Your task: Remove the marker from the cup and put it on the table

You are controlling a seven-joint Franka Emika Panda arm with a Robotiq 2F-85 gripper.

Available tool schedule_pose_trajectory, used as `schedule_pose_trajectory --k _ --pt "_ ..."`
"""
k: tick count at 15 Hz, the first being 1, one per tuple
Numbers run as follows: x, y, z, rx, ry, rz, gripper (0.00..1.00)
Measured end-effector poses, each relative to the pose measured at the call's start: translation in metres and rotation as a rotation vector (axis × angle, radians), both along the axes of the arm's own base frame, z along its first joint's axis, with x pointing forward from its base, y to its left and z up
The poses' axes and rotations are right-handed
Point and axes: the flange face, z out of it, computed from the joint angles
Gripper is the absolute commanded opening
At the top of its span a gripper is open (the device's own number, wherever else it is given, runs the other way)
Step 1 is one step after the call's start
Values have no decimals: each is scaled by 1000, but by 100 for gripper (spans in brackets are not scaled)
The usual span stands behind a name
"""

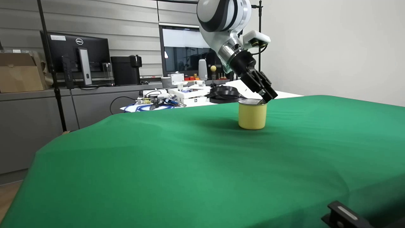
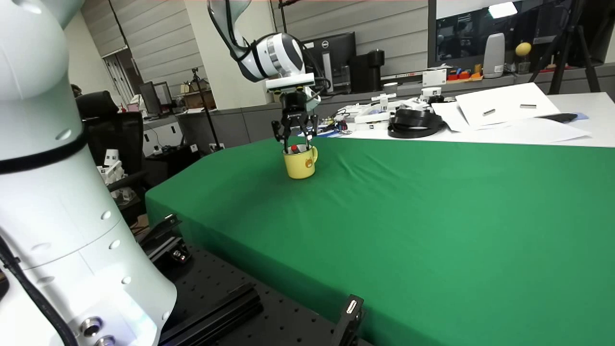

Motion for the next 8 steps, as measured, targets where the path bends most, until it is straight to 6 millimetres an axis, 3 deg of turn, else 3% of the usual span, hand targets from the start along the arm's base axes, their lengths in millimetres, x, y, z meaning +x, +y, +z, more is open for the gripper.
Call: schedule_pose_trajectory --k 4,5,8 --pt "3 0 -3 1 -4 -25 5" --pt "3 1 -3 9 -4 -34 2" --pt "5 -1 1 58 17 -66 6"
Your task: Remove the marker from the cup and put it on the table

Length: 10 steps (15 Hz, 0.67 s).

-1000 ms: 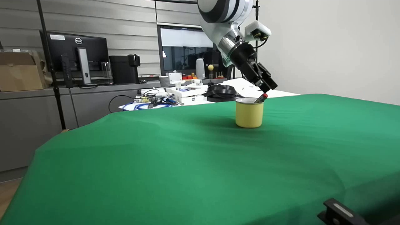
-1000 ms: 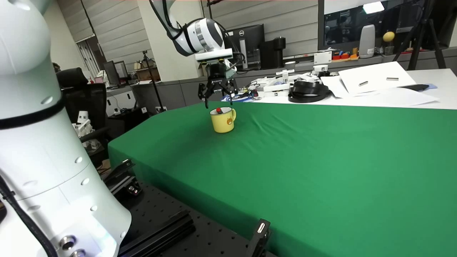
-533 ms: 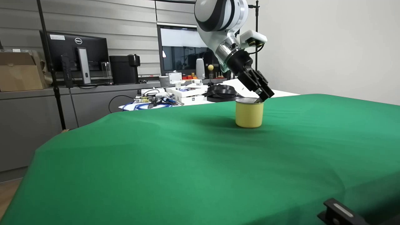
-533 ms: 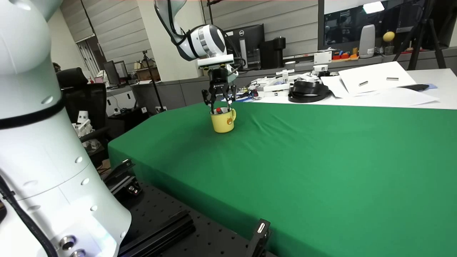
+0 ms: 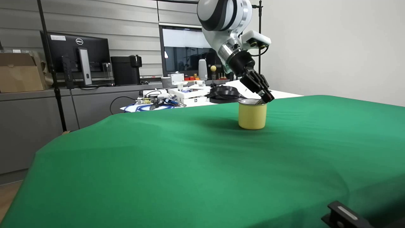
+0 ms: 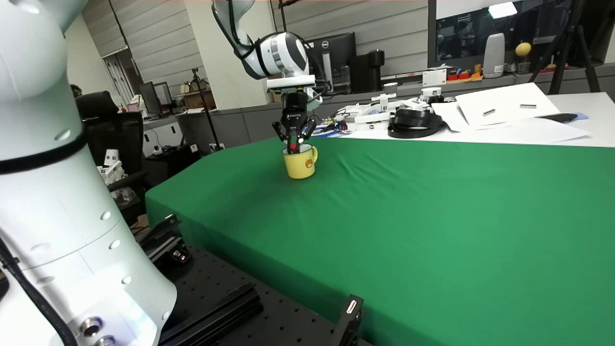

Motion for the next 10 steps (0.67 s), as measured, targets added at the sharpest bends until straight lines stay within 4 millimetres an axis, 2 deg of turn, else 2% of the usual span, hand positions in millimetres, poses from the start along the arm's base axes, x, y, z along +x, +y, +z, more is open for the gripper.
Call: schedule_pose_trajectory --k 2,4,10 --pt "3 -7 9 59 39 -19 6" --pt "8 -21 26 92 63 -42 6" --pt "17 -71 113 72 36 -116 6"
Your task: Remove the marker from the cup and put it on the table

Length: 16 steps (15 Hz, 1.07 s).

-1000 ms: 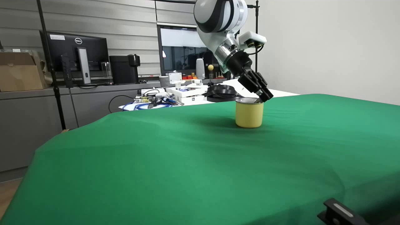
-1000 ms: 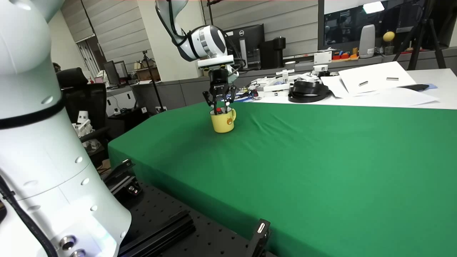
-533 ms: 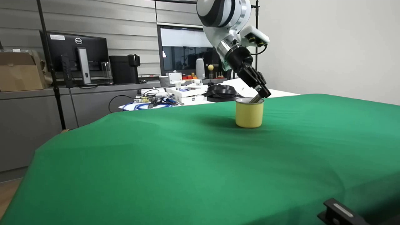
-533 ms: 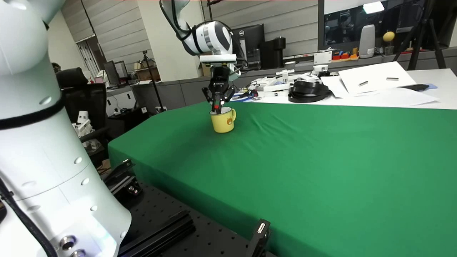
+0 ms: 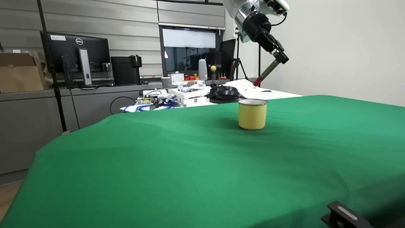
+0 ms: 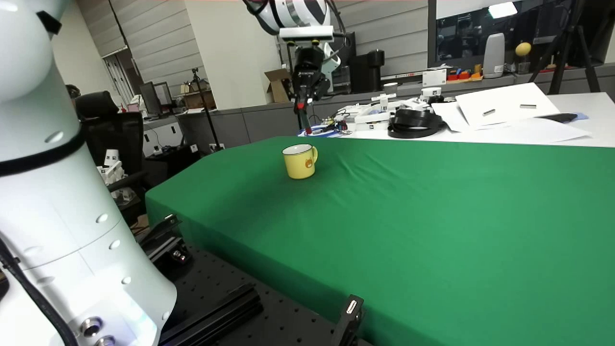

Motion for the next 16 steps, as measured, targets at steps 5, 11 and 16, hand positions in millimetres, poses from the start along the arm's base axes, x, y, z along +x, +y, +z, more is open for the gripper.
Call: schedule_pose_trajectory --k 5,11,16 --pt "10 -46 46 -48 -182 -47 6" --pt "12 -106 -30 -46 -432 -166 6" --pt "-8 -117 -130 -28 -431 -230 47"
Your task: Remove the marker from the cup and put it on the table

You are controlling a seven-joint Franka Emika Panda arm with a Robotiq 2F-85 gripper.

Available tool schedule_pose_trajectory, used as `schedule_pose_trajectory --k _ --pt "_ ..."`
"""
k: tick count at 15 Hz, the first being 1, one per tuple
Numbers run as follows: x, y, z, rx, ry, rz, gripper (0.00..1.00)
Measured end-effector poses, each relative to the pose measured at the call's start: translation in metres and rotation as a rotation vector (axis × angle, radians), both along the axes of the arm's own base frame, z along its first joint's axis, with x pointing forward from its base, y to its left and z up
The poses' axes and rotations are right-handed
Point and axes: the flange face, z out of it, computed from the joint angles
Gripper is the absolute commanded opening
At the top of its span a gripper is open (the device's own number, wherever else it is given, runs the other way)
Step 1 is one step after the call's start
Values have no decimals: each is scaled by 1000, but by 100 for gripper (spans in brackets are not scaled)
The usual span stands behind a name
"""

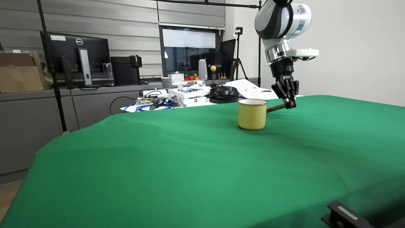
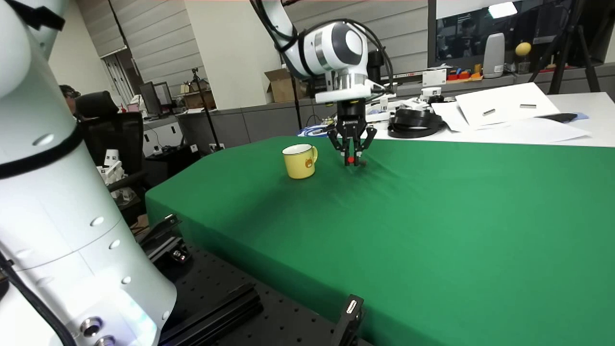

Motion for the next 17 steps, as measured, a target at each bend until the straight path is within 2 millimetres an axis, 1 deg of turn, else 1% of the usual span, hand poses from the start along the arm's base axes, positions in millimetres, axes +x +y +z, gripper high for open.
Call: schedule_pose_trajectory --k 1,2,3,5,7,8,10,12,13,14,15,17 --pt "-2 2 -13 0 8 -3 48" --pt "-4 3 -21 0 19 -1 53" --pt "-5 5 -25 1 26 2 61" --pt "-4 9 -21 1 23 8 73" --pt "0 11 -4 -1 14 12 87" --pt "2 12 10 -2 11 13 95" --pt "4 12 46 -3 8 18 100" --pt "0 12 81 5 26 39 100" --pt "-5 12 95 14 51 57 100" --pt "-6 12 102 15 51 62 100" --pt "-6 12 103 15 48 63 100" --pt "-6 12 96 16 53 64 100"
